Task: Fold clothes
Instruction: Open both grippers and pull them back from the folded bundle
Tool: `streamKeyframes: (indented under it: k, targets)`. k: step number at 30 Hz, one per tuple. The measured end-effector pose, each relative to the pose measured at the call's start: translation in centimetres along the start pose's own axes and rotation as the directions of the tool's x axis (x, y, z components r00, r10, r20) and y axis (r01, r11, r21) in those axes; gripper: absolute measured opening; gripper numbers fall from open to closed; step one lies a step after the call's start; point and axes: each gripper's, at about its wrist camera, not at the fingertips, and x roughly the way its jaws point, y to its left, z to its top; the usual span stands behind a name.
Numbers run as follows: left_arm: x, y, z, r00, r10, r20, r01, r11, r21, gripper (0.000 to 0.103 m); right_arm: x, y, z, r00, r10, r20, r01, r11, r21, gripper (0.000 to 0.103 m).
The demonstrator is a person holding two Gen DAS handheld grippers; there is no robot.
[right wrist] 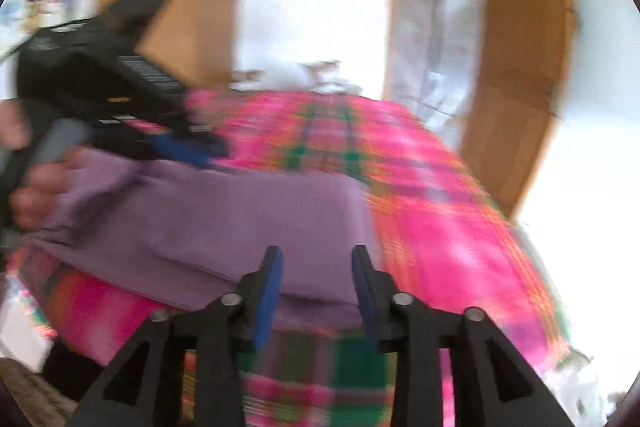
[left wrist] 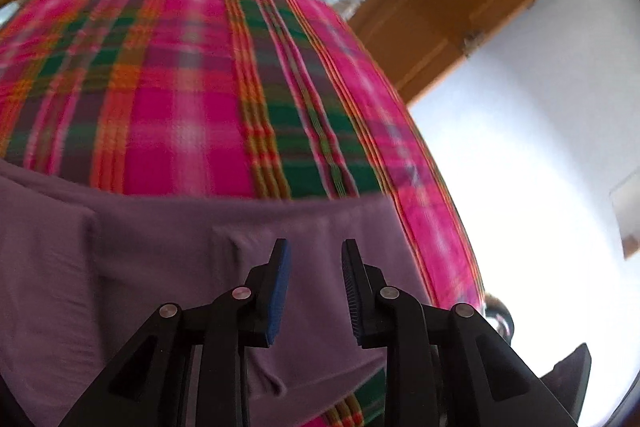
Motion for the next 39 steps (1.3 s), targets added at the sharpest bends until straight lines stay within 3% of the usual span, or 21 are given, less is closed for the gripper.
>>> streamKeyframes:
  k: [4, 12, 21, 28, 30, 32, 35, 39]
  targets:
    - [2.0, 0.3, -1.0, 0.998, -0.002, -0.060, 0.002, 1.000, -0.009, 0.027, 1.0, -0.7, -1.4, 0.998, -0.046, -0.045, 0.047, 0.999, 0.015, 0.053]
    - [2.2, 0.4, -1.3, 0.998, 0.004, -0.061, -0.005, 1.000, -0.020, 0.027, 3.3, -0.6, -1.5, 0.999, -0.011, -0.053, 0.013, 0.999, 0.041, 0.053]
    - [2.1, 0.6, -1.5, 0.998, -0.012, -0.060, 0.010, 1.000, -0.024, 0.027, 2.5, -3.2, -2.1, 0.997, -0.053, -0.053, 0.058, 0.993, 0.106, 0.052]
    - [1.6, 1.0, -1.7, 0.998, -0.020, -0.055, 0.019, 1.000, -0.016, 0.027, 1.7, -4.6, -2.4, 0.996, -0.047, -0.078, 0.053, 0.996, 0.073, 0.055]
    - [1.2, 0.9, -1.6, 0.999, -0.003, -0.052, 0.002, 1.000, -0.010, 0.027, 1.1, -5.1, -2.2, 0.994, -0.053, -0.095, 0.059, 0.996, 0.067, 0.051]
    - [0.8, 0.7, -1.4, 0.999, 0.008, -0.044, -0.008, 1.000, -0.002, 0.027, 0.5, -5.7, -1.8, 0.994, -0.057, -0.098, 0.065, 0.994, 0.082, 0.034]
    - [0.3, -0.1, -0.7, 0.999, -0.018, -0.028, 0.019, 1.000, 0.010, 0.027, -0.5, -6.1, -0.8, 0.998, -0.023, -0.057, 0.029, 0.993, 0.110, 0.020]
    - [1.3, -2.0, 0.2, 0.996, -0.070, -0.049, 0.072, 0.996, 0.043, 0.027, 0.5, -4.5, 0.7, 0.997, 0.063, -0.036, -0.060, 0.994, 0.090, 0.018]
